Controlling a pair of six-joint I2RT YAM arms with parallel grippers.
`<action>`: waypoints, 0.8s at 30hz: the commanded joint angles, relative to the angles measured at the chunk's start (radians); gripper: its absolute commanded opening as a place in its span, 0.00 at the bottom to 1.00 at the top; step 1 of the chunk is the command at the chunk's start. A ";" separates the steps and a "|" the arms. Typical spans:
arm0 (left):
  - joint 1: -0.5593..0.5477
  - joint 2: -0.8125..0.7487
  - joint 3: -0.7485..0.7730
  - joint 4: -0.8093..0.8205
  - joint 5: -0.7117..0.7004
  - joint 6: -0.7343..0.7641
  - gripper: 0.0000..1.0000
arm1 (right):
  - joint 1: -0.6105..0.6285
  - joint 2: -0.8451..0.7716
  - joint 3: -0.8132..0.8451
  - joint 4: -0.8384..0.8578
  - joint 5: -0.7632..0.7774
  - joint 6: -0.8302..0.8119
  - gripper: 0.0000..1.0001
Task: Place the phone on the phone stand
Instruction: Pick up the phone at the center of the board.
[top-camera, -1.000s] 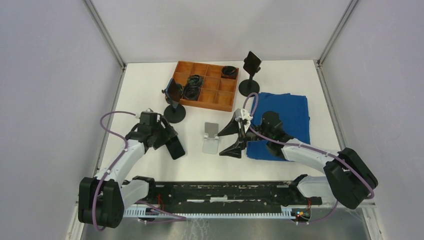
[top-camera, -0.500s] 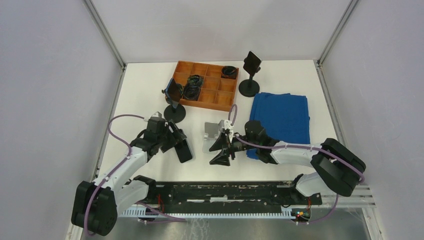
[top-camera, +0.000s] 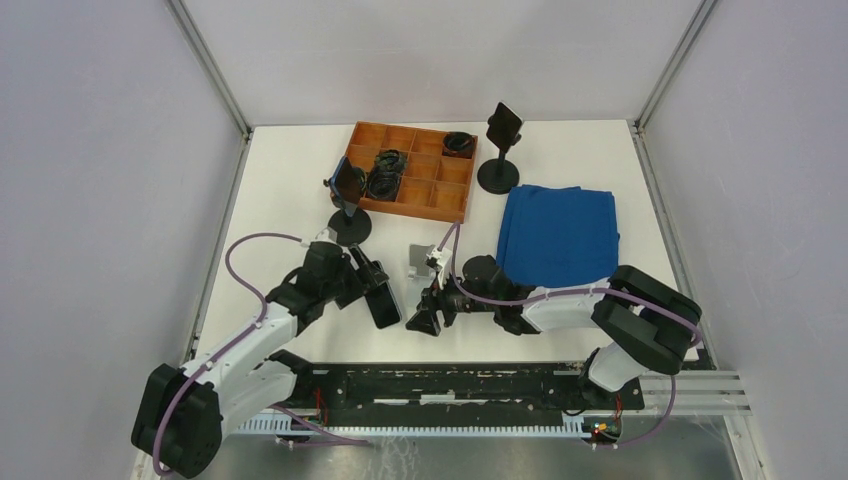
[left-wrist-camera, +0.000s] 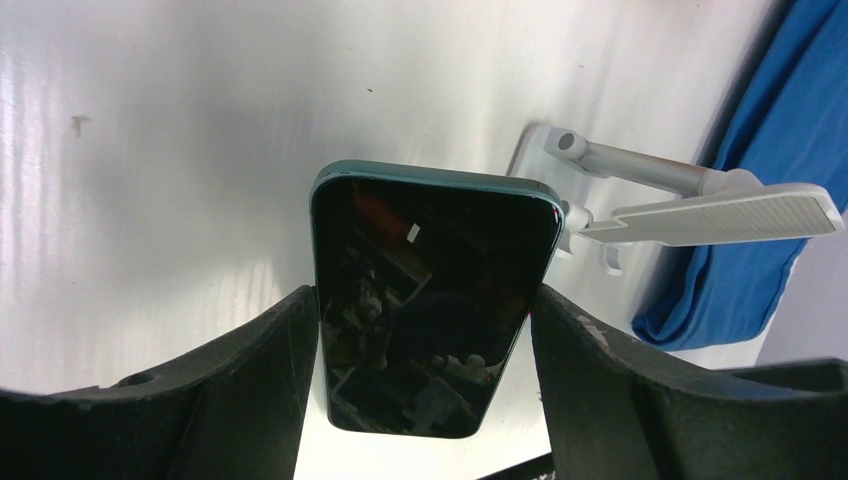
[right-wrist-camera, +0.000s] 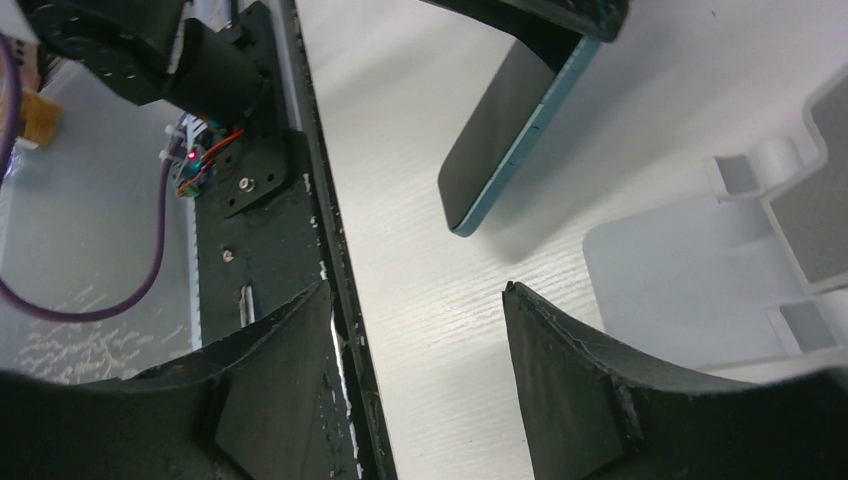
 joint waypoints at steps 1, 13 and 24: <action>-0.029 -0.036 -0.008 0.083 -0.011 -0.081 0.40 | 0.010 0.026 0.023 0.031 0.065 0.087 0.70; -0.132 -0.027 -0.012 0.143 -0.036 -0.146 0.40 | 0.008 0.078 0.036 0.021 0.087 0.071 0.66; -0.263 0.023 0.020 0.182 -0.095 -0.197 0.40 | 0.005 0.081 0.045 0.015 0.088 0.044 0.41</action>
